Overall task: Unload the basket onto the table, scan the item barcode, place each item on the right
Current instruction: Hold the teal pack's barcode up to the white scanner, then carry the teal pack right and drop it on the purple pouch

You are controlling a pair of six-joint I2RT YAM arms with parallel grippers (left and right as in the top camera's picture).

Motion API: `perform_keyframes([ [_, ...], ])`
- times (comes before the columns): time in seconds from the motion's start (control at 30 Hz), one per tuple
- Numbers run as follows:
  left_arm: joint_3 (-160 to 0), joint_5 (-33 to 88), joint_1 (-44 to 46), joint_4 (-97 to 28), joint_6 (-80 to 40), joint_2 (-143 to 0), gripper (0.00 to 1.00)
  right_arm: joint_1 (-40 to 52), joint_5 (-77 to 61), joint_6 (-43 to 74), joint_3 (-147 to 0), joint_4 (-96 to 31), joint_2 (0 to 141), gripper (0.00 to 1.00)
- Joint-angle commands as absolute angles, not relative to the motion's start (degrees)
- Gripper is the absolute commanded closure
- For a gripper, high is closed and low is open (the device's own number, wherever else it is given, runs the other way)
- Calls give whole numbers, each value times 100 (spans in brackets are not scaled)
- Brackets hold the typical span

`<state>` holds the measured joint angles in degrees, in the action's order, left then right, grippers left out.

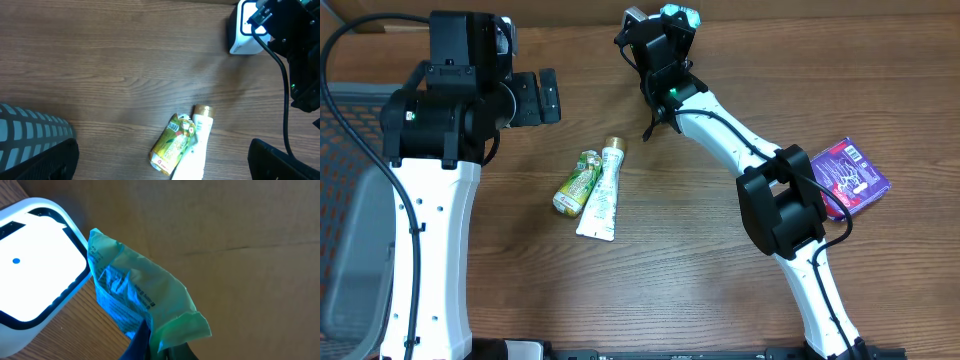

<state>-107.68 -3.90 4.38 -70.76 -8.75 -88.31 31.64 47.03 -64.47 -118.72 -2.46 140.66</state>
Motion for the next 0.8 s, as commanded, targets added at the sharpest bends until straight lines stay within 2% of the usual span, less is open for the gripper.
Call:
perform_keyframes([
  [0.0, -10842, -447, 414, -7074, -768, -8877, 0, 3214, 4840, -5948, -11996, -270, 13585, 96],
  [0.2, -10842, -447, 414, -7074, -768, -8877, 0, 3232, 4584, -4842, -11996, -1415, 12851, 96],
  [0.37, -10842, -447, 414, -7074, -768, -8877, 0, 3240, 3577, -3127, -11996, -3015, 11904, 96],
  [0.4, -10842, -447, 414, -7074, -768, -8877, 1, 3240, 3186, -2303, -11996, -3546, 11561, 96],
  [0.53, -10842, -447, 414, -7074, -768, -8877, 0, 3114, 1568, -458, -11996, -4792, 10890, 96],
  [0.67, -10842, -447, 414, -7072, -768, -8877, 0, 2659, 45, 834, -11996, -5741, 10521, 96],
  [0.77, -10842, -447, 414, -7074, -768, -8877, 0, 2128, -537, 1531, -11996, -6541, 10440, 96],
])
